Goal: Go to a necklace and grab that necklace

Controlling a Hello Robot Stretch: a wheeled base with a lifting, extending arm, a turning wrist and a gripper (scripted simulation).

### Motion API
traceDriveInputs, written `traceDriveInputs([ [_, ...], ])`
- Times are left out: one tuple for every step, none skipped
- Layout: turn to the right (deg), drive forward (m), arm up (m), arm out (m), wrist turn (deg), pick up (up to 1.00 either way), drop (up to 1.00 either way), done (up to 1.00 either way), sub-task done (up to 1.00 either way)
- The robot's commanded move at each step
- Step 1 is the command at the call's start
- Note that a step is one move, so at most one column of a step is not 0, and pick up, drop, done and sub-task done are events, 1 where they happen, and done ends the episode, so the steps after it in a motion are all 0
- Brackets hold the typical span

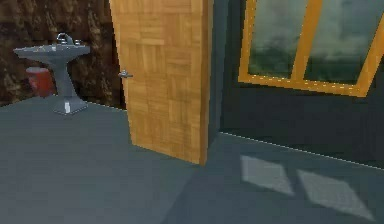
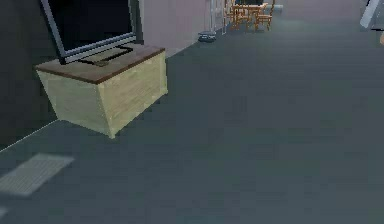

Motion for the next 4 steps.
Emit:
traceDriveInputs([
  [-15.0,0.0,0.0,0.0,0.0,0.0,0.0,0.0,0.0],
  [0.0,0.45,0.0,0.0,0.0,0.0,0.0,0.0,0.0],
  [-36.0,0.0,0.0,0.0,0.0,0.0,0.0,0.0,0.0],
  [0.0,0.15,0.0,0.0,0.0,0.0,0.0,0.0,0.0],
])
